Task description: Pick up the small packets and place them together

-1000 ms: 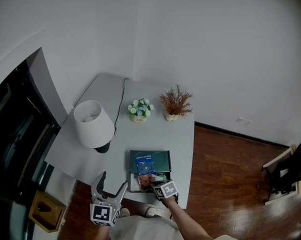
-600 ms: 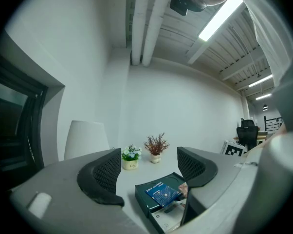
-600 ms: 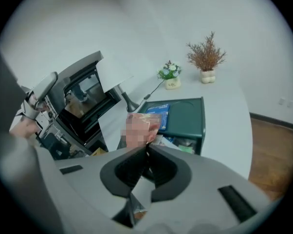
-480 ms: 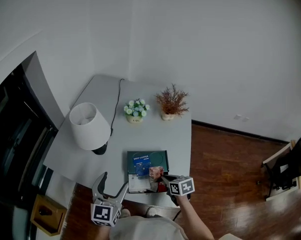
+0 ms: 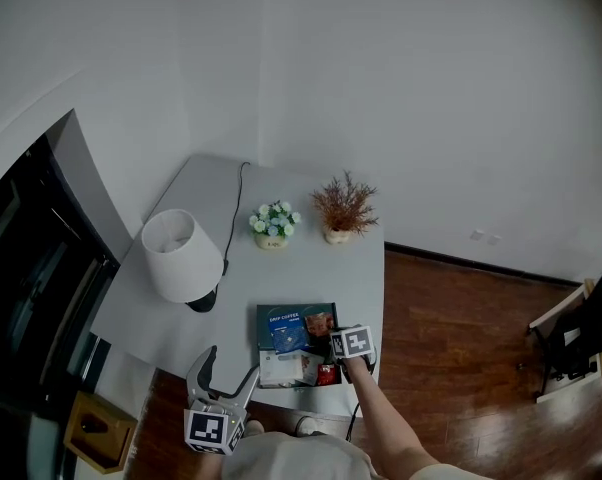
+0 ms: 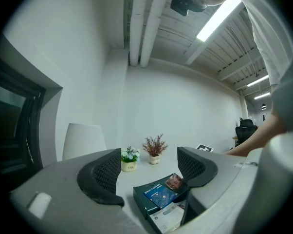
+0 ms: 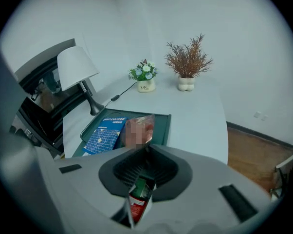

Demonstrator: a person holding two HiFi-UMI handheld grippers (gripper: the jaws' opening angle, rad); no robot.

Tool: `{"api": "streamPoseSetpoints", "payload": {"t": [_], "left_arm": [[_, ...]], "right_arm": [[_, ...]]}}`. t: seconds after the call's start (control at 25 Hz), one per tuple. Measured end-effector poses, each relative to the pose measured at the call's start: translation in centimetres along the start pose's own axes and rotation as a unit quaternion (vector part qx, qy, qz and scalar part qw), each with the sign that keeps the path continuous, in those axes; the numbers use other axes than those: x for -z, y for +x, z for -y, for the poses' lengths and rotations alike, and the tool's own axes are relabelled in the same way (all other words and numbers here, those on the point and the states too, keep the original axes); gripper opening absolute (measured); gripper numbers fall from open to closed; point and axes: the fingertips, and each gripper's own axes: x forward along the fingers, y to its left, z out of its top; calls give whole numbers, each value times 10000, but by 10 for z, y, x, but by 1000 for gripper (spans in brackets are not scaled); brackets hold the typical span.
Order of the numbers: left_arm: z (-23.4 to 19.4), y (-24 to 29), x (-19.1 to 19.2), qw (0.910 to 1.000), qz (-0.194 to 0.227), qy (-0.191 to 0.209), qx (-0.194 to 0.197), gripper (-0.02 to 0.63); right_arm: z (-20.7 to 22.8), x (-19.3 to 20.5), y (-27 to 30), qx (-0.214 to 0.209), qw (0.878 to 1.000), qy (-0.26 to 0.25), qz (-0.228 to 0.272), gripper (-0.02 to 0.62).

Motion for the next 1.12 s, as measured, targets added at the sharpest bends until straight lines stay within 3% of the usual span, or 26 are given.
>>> {"api": "streamPoseSetpoints", "payload": {"t": [0.12, 0.36, 0.4, 0.44, 0.48, 0.56, 0.64, 0.68, 0.72, 0.8, 0.88, 1.0, 1.12], "left_arm": [[-6, -3, 2, 9999, 2, -45, -119, 350], [-9, -5, 1, 9999, -28, 4, -120, 350], [-9, -5, 2, 9999, -40, 2, -110, 350], [-8, -4, 3, 9999, -45, -10, -102, 350], [-8, -3, 4, 9999, -40, -31, -97, 350], [-8, -1, 4, 9999, -6, -79, -94, 350], [-7, 2, 0, 9999, 47, -99, -79, 350], [-7, 4, -2, 9999, 73, -96, -55, 349], [-6, 6, -4, 9999, 97, -88, -22, 350], [-4, 10, -7, 9999, 135, -52, 49, 350], [-3, 13, -10, 9998, 184, -12, 109, 350], [3, 19, -17, 9994, 283, 1, 173, 349], [9, 25, -26, 9989, 383, 38, 259, 350]], "right_arm": [[4, 0, 7, 209, 9998, -16, -58, 52], [11, -7, 2, 358, 9978, 193, 524, 54], [10, -8, 2, 323, 9973, 247, 611, 85], [9, -10, 0, 274, 9967, 293, 712, 213], [8, -14, -4, 231, 9954, 327, 869, 290], [1, -31, -26, 121, 9880, 324, 1504, 290], [-13, -55, -64, -79, 9684, 256, 2479, 290], [-21, -67, -88, -204, 9532, 239, 3006, 333], [-31, -78, -113, -358, 9355, 238, 3507, 426], [-52, -92, -164, -729, 8999, 221, 4294, 428], [-72, -95, -205, -1017, 8749, -16, 4734, 427], [-90, -90, -246, -994, 8567, -702, 5012, 334], [-97, -86, -263, -680, 8584, -1169, 4948, 327]]}}
